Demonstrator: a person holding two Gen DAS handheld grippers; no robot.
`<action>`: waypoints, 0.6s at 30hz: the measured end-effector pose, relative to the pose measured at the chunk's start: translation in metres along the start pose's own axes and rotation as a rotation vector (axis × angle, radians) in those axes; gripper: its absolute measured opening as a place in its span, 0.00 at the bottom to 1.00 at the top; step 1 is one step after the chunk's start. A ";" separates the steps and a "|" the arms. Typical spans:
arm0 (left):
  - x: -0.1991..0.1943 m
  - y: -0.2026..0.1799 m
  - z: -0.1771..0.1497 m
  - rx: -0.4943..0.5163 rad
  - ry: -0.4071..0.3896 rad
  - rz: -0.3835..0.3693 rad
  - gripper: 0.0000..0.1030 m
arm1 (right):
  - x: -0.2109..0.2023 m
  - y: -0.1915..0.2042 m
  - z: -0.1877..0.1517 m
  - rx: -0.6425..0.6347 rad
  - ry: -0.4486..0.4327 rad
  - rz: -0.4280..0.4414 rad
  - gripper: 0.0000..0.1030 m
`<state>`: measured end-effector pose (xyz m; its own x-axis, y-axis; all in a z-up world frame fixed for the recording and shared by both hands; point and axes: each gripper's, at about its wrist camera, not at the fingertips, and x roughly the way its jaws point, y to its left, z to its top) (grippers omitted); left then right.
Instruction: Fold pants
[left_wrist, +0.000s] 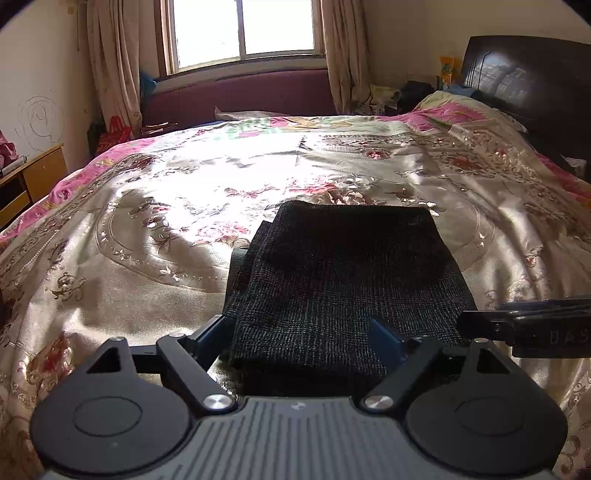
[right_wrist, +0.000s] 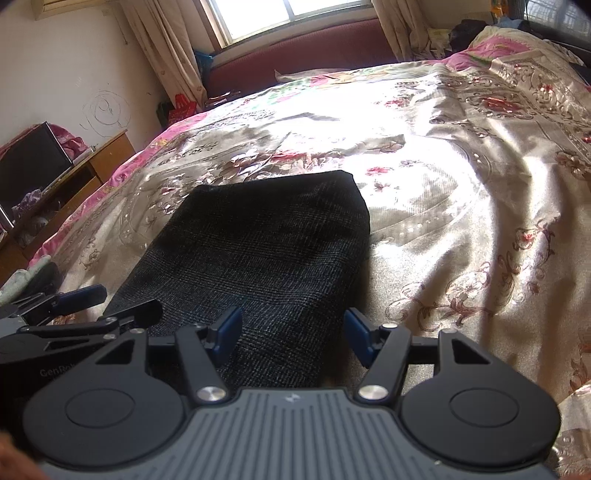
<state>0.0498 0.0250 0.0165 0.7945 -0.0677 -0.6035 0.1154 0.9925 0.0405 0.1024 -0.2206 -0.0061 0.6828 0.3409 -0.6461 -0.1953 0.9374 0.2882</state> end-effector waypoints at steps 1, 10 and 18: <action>-0.002 0.001 -0.001 -0.014 -0.001 -0.003 0.96 | -0.002 0.000 -0.002 -0.002 0.003 -0.003 0.61; -0.014 -0.009 -0.012 0.014 0.006 0.035 1.00 | -0.016 0.005 -0.012 -0.003 0.008 -0.005 0.61; -0.024 -0.013 -0.014 0.018 0.007 0.033 1.00 | -0.021 0.010 -0.019 -0.016 0.015 0.006 0.61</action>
<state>0.0209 0.0154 0.0186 0.7935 -0.0342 -0.6076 0.1001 0.9922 0.0749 0.0727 -0.2177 -0.0027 0.6708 0.3478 -0.6550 -0.2107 0.9362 0.2814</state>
